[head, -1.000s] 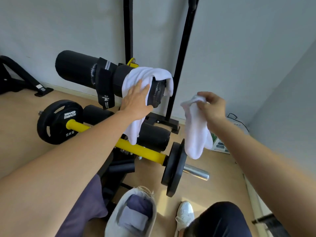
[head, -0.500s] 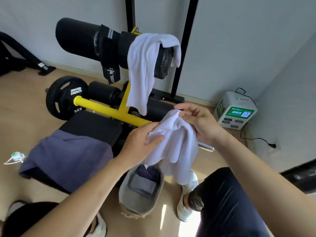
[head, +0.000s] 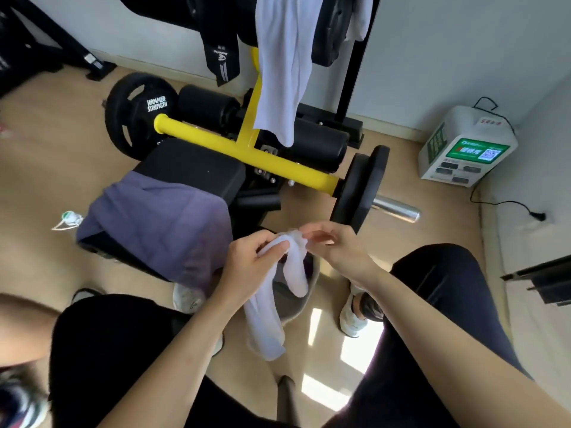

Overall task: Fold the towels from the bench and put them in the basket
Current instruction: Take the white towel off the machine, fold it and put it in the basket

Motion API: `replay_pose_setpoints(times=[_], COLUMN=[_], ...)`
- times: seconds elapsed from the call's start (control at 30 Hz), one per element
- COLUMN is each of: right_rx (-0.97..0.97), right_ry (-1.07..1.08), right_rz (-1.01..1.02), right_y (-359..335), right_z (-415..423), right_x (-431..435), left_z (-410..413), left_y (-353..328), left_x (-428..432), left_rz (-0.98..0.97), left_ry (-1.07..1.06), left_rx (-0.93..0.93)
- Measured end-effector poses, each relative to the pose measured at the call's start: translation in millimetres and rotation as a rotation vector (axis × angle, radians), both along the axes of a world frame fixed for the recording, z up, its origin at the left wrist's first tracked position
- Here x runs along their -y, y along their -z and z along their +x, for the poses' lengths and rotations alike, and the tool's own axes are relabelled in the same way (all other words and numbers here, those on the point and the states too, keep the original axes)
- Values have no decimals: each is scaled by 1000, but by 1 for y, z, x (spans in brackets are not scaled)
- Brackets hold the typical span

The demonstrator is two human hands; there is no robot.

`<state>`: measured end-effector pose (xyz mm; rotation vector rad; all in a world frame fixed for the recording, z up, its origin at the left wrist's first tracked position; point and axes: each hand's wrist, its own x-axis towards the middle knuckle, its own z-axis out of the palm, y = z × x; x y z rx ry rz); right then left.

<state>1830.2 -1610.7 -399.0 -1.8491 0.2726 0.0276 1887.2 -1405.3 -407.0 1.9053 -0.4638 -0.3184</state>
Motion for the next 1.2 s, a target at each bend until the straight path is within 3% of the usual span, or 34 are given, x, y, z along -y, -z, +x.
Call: replay_pose_setpoints(times=[0.1, 0.23, 0.33, 0.47, 0.6, 0.7, 0.9, 1.2], right_rx=[-52, -57, -99, -224, -273, -159, -46, -95], right_ry=[-72, -126, -100, -162, -165, -129, 53, 122], right_rz=[21, 13, 56, 177, 190, 85, -346, -487], right_y=[18, 34, 42, 45, 50, 46, 48, 69], right_z=[-10, -11, -9, -2, 3, 6, 8, 4], right_x=[-22, -47, -49, -41, -36, -32, -9, 35], left_z=[-5, -2, 9, 14, 18, 18, 16, 29], left_y=[14, 14, 15, 20, 22, 22, 7, -8], left_x=[-3, -9, -16, -25, -30, -34, -31, -47], left_rz=[84, 158, 268, 191, 294, 234, 144, 54], left_ry=[-55, 65, 71, 60, -64, -67, -206, -481], left_rx=[106, 157, 152, 179, 92, 194, 140, 28])
